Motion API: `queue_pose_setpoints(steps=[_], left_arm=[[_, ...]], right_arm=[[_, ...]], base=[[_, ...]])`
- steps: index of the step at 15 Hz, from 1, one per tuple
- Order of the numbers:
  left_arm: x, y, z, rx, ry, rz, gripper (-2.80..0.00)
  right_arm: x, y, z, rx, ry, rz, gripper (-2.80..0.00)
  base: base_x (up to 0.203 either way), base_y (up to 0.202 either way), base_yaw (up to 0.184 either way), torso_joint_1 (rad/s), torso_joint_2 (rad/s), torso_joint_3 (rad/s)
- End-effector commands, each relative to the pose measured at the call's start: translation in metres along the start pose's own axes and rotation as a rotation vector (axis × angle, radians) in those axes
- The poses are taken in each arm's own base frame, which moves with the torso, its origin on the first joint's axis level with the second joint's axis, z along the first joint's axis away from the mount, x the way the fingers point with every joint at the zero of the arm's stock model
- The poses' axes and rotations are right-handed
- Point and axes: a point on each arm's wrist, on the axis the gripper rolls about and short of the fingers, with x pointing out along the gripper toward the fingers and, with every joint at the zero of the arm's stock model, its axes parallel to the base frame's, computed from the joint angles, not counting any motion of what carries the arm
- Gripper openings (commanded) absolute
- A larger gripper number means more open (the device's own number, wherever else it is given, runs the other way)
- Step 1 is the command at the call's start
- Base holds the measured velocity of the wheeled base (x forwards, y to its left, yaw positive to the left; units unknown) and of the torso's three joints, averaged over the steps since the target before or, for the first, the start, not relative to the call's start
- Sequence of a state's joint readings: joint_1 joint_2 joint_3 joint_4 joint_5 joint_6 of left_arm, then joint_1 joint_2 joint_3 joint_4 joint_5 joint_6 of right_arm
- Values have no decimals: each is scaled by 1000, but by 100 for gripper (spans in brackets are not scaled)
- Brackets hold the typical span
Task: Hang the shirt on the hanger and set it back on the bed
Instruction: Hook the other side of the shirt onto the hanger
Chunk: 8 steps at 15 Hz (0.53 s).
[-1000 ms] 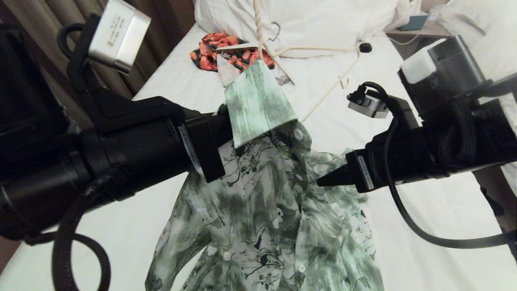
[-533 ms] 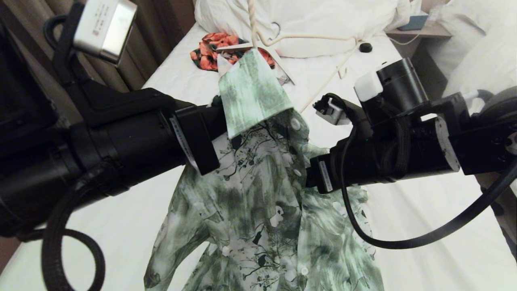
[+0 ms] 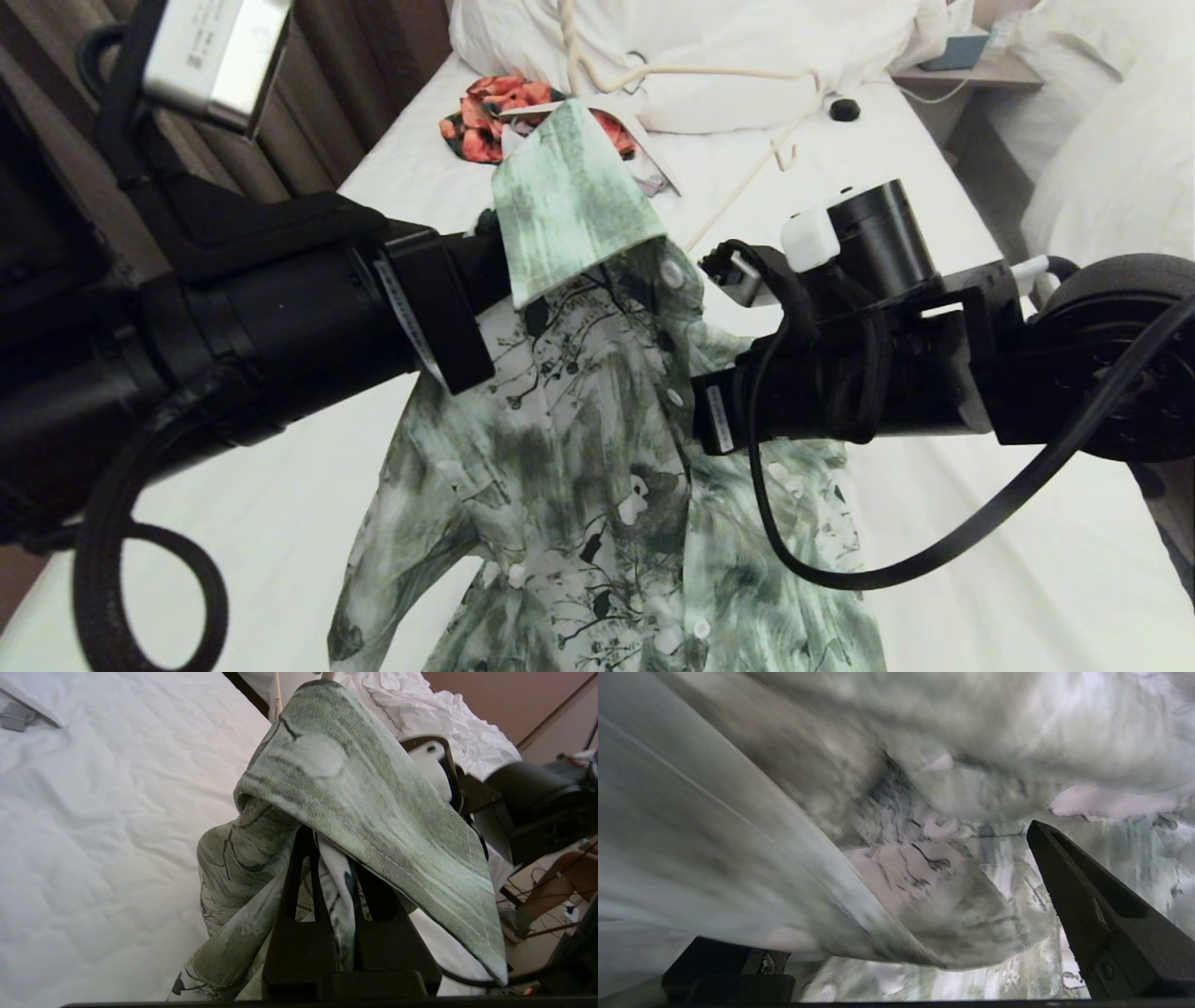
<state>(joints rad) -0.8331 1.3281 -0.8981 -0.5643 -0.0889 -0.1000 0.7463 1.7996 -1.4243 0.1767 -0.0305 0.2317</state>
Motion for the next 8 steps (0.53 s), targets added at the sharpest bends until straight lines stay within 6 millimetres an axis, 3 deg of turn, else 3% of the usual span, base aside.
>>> queue_pose_setpoints(steps=[1,3,4,8], left_arm=[[-2,1,3,1,-12,3,-280],[-2,1,3,1,-12,3,-280],[-2,1,3,1,-15,3,-280],[-2,3,4,1,-18,15,-280]], right_arm=[[5,1,-6,-3,20,-10,0],[8,2,-7,-5,24,-13,0],[11,3,-7,-4,17,-12,-280],[13,6,2,9,-104,-14,-280]], base=[[0,0,0,0,0,0],[0,0,0,0,0,0],[0,0,0,0,0,0],[0,0,0,0,0,0]])
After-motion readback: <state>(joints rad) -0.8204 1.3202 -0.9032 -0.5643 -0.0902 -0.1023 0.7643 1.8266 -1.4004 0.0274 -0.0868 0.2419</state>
